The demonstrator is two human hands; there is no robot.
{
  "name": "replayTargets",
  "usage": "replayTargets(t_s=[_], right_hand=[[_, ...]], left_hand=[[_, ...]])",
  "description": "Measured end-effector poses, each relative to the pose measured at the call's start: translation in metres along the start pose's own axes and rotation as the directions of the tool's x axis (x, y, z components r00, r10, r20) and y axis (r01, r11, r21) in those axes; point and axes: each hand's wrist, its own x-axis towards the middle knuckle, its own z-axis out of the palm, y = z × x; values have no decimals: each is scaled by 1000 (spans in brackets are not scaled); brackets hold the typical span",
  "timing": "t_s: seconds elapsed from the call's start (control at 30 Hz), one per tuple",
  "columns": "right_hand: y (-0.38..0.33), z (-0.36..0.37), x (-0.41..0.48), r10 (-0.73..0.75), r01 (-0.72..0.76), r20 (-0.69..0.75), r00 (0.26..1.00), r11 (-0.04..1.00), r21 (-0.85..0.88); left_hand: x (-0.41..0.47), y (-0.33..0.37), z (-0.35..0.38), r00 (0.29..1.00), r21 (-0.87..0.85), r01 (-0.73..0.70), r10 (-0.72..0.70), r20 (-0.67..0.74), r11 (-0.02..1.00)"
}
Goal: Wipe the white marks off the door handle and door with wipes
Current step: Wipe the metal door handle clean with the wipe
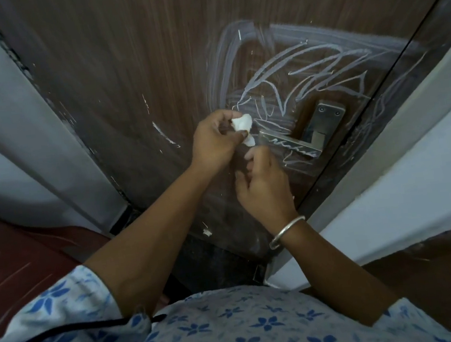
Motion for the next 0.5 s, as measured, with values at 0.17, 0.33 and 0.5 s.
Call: replayTargets(t_s=[0.17,0.33,0.5], right_hand=[[10,1,7,39,-39,8,999,999,-33],[22,5,7,29,-26,34,999,997,-79],[36,14,5,120,-119,34,992,992,-31]], left_hand=[[1,-5,15,995,132,-77,67,76,988],[0,-13,15,994,191,-77,62,86,979],[-2,-10,15,991,174,-129,121,59,976]])
